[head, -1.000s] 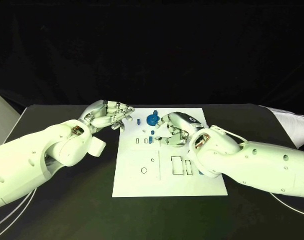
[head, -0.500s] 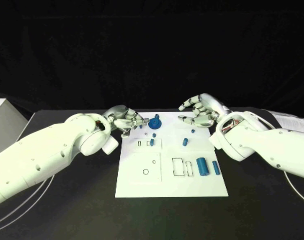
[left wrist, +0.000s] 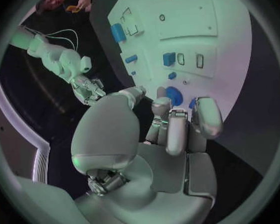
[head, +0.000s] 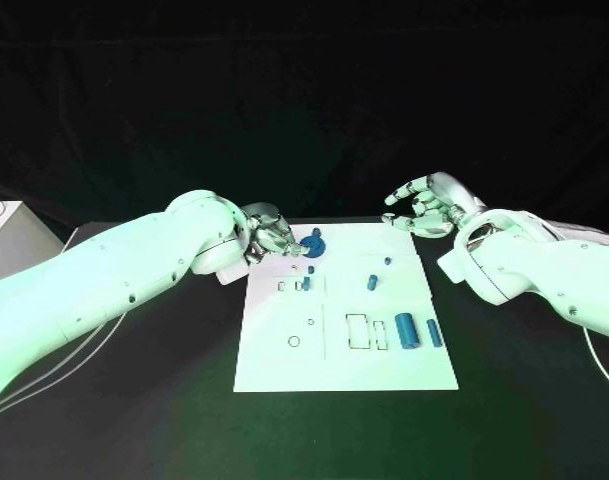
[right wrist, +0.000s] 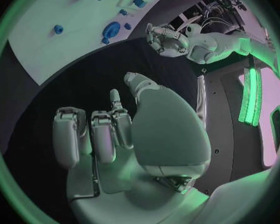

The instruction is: Assemble the parts on the task board

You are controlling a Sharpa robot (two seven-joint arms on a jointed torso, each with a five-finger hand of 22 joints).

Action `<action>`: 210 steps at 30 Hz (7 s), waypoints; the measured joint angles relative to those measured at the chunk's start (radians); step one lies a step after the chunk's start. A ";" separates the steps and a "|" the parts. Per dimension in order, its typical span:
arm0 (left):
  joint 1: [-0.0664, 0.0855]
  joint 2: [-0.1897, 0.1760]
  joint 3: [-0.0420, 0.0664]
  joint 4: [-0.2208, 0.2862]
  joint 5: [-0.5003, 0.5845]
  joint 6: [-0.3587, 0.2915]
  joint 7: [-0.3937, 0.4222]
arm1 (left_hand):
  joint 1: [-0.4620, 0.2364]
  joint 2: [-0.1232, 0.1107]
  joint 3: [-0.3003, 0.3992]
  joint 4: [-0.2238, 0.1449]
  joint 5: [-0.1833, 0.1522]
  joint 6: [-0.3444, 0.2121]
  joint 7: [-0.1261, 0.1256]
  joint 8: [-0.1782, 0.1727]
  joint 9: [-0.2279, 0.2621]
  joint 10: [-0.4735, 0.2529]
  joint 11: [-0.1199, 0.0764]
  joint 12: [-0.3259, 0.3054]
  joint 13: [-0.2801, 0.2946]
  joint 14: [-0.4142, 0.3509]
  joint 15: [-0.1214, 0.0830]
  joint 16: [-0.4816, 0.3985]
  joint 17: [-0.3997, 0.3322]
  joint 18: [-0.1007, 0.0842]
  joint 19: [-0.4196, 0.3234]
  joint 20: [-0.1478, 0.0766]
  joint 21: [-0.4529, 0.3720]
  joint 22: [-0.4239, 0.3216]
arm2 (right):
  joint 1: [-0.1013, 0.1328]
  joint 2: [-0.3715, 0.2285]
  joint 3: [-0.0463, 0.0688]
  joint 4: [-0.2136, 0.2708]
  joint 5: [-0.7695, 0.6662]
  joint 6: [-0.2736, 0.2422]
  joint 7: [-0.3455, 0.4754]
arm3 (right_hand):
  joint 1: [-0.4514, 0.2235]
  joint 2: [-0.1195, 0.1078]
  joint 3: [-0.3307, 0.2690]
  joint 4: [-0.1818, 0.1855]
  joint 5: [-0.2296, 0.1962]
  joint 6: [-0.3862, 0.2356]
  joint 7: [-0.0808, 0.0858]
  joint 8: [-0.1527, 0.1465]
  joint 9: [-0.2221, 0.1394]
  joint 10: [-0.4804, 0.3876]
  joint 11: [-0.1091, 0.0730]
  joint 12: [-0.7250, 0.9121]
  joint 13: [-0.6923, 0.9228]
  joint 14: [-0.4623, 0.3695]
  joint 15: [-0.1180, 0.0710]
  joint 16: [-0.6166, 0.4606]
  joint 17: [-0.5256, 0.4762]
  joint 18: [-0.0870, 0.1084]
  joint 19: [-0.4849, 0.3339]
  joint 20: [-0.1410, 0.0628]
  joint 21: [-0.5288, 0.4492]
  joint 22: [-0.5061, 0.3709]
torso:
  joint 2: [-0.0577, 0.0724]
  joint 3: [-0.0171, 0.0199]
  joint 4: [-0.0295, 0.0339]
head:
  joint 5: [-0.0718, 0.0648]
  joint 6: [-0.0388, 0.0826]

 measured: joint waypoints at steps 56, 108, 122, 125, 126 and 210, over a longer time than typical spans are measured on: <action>0.063 0.190 -0.083 -0.237 -0.034 0.313 -0.095 | -0.100 0.010 -0.028 -0.003 -0.002 -0.030 0.009 0.008 0.025 -0.017 0.009 0.010 0.004 0.000 0.000 0.004 0.000 -0.016 0.012 0.005 0.016 0.031 | 0.003 0.023 0.000 -0.020 0.013 0.034 -0.051 | -0.010 -0.010 -0.003 0.014 0.025 -0.017 0.002 0.000 -0.001 0.000 0.000 0.000 0.000 0.000 0.000 0.000 0.000 0.000 0.000 0.000 0.000 0.000 | 0.009 -0.0074 0.0033 | -0.019 -0.030; 0.054 0.208 -0.086 -0.276 0.052 0.296 -0.083 | 0.090 0.016 0.216 -0.053 -0.007 -0.061 -0.018 0.082 0.089 -0.027 -0.013 0.004 -0.014 0.000 -0.013 0.008 0.000 -0.016 0.009 0.001 0.028 0.049 | 0.003 0.036 0.000 -0.023 0.013 0.047 -0.059 | -0.010 -0.010 0.000 0.017 0.035 -0.016 0.002 0.000 -0.001 0.000 0.000 0.000 0.000 0.000 0.000 0.000 0.000 0.000 0.000 0.000 0.000 0.000 | 0.010 -0.0061 0.0052 | -0.027 -0.045; 0.052 0.147 -0.085 -0.207 0.094 0.254 -0.077 | 0.050 -0.002 0.276 -0.038 -0.006 -0.066 -0.023 0.102 0.089 0.003 -0.037 0.007 -0.007 0.001 -0.030 0.028 0.000 -0.016 0.017 -0.015 0.036 0.063 | 0.002 0.034 0.000 -0.026 0.013 0.056 -0.063 | -0.010 -0.010 0.003 0.019 0.035 -0.016 0.002 0.000 -0.001 0.000 0.000 0.000 0.000 0.000 0.000 0.000 0.000 0.000 0.000 0.000 0.000 0.000 | 0.009 -0.0055 0.0065 | -0.028 -0.046; 0.052 0.139 -0.085 -0.201 0.100 0.254 -0.079 | 0.031 0.000 0.283 -0.032 -0.006 -0.066 -0.023 0.121 0.089 0.026 -0.044 0.022 0.008 0.000 -0.036 0.035 -0.001 -0.016 0.021 -0.018 0.036 0.065 | 0.002 0.033 0.000 -0.026 0.013 0.057 -0.064 | -0.010 -0.010 0.003 0.019 0.035 -0.016 0.002 0.000 -0.001 0.000 0.000 0.000 0.000 0.000 0.000 0.000 0.000 0.000 0.000 0.000 0.000 0.000 | 0.008 -0.0055 0.0072 | -0.027 -0.046; 0.052 0.138 -0.085 -0.200 0.102 0.254 -0.079 | 0.028 0.003 0.284 -0.030 -0.006 -0.066 -0.023 0.121 0.089 0.029 -0.047 0.024 0.011 0.002 -0.038 0.038 -0.001 -0.016 0.023 -0.020 0.036 0.065 | 0.002 0.033 0.000 -0.027 0.013 0.058 -0.064 | -0.010 -0.010 0.003 0.019 0.035 -0.016 0.002 0.000 -0.001 0.000 0.000 0.000 0.000 0.000 0.000 0.000 0.000 0.000 0.000 0.000 0.000 0.000 | 0.008 -0.0056 0.0076 | -0.027 -0.046; 0.048 0.167 -0.118 -0.203 -0.080 0.252 -0.099 | -0.067 0.019 0.320 -0.067 -0.015 -0.016 -0.012 0.181 0.100 0.136 -0.085 0.073 0.084 0.001 -0.066 0.053 -0.001 -0.032 0.062 -0.059 0.055 0.113 | -0.002 0.038 0.000 -0.033 0.013 0.067 -0.070 | -0.010 -0.010 0.005 0.022 0.044 -0.016 0.002 0.000 -0.001 0.000 0.000 0.000 0.000 0.000 0.000 0.000 0.000 0.000 0.000 0.000 -0.003 0.000 | 0.009 -0.0057 0.0079 | -0.020 -0.066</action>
